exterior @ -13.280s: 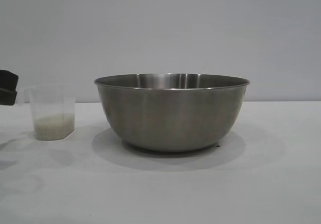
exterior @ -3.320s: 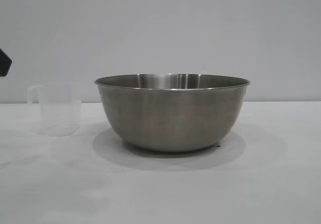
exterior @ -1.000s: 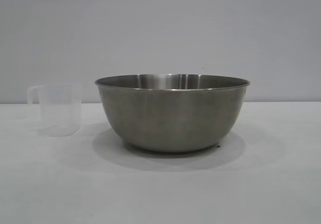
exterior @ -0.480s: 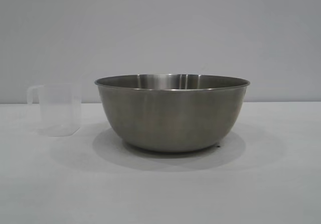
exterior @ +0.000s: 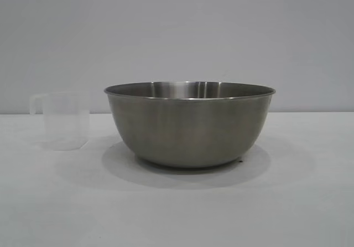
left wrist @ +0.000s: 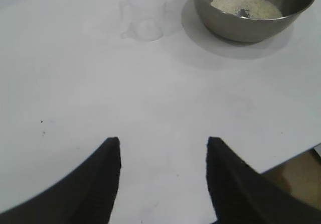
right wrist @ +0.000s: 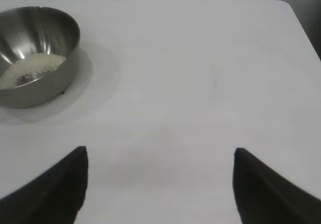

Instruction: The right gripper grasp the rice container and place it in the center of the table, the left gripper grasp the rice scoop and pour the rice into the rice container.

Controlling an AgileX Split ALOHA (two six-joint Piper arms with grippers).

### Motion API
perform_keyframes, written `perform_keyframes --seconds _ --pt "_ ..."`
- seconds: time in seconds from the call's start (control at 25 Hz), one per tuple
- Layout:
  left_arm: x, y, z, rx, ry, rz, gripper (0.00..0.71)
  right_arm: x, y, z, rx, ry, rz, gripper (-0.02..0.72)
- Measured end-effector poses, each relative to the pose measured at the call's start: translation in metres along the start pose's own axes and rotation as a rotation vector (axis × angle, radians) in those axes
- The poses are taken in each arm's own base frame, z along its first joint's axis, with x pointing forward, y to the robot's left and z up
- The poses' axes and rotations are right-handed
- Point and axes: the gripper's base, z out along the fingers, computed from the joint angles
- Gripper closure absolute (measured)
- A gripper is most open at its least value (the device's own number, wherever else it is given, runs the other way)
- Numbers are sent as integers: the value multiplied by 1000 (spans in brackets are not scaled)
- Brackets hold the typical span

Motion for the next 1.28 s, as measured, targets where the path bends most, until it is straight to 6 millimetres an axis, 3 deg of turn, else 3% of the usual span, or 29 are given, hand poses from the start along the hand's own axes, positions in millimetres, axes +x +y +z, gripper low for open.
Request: perform_keyframes --seconds 0.44,0.88,1.28 --pt "0 0 0 -13 -2 -10 376 0 0 0 0 0 0 161" --pt "-1 -3 1 -338 -7 -205 376 0 0 0 0 0 0 161" --pt "-1 -3 1 -366 -9 -221 376 0 0 0 0 0 0 161"
